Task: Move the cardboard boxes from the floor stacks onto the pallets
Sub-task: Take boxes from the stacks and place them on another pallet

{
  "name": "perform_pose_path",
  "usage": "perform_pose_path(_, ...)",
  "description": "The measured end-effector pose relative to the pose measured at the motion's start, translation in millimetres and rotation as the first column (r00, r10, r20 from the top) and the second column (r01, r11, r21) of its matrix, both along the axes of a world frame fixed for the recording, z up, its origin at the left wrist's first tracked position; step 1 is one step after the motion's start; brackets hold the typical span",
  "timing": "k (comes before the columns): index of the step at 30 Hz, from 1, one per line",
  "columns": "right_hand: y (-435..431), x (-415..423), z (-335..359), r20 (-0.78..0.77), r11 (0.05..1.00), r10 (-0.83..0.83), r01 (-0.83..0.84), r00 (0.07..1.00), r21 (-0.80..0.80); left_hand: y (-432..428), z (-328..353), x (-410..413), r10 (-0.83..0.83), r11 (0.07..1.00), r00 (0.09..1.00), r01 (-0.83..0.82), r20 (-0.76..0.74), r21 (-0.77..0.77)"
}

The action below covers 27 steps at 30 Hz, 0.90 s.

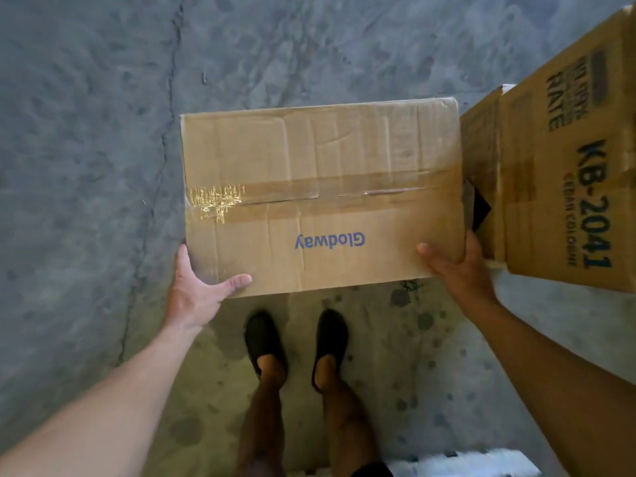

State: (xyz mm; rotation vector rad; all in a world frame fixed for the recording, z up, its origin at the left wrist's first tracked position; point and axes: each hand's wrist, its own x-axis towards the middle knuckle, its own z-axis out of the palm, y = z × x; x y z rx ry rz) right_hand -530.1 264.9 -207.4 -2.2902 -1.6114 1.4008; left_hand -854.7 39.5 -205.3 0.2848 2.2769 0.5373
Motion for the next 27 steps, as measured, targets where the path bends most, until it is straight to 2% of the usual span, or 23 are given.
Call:
perform_pose_path(3, 1.2, 2.7, -2.5, -0.093, 0.998, -0.057, 0.056, 0.994, -0.013, 0.4, -4.3, -1.9, 0.040, 0.997, 0.998, -0.044, 0.054, 0.070)
perform_pose_path(8, -1.5, -8.4, 27.6, -0.176, 0.998, -0.055, 0.059, 0.983, 0.021, -0.7, 20.4, -18.6, 0.047, 0.991, 0.998, -0.052, 0.050, 0.121)
perform_pose_path(14, -21.3, -34.7, 111.9, -0.277, 0.984, -0.104, 0.140, 0.955, 0.113, -1.2, 114.6, -67.1, -0.020, 0.964, 0.997, -0.002, 0.080, 0.265)
perform_pose_path(17, -44.8, -55.9, 166.1, -0.239, 0.950, -0.151, 0.208, 0.959, 0.234, -6.2, 162.7, -105.2, -0.063, 0.948, 0.991, 0.021, 0.121, 0.318)
perform_pose_path(19, -68.7, -71.4, 197.9, -0.293, 0.919, -0.194, 0.277, 0.936, 0.279, -7.7, 186.8, -135.7, -0.115, 0.929, 0.978, 0.043, 0.173, 0.369)
perform_pose_path(22, -116.3, -94.5, 237.4, -0.391, 0.872, -0.254, 0.385, 0.885, 0.304, -4.3, 223.3, -173.4, -0.275, 0.856, 0.941, 0.148, 0.195, 0.494)
perform_pose_path(27, -207.2, -118.9, 297.6, -0.450, 0.724, -0.382, 0.564, 0.807, 0.397, 7.2, 273.5, -232.8, -0.517, 0.719, 0.850, 0.366, 0.103, 0.590)
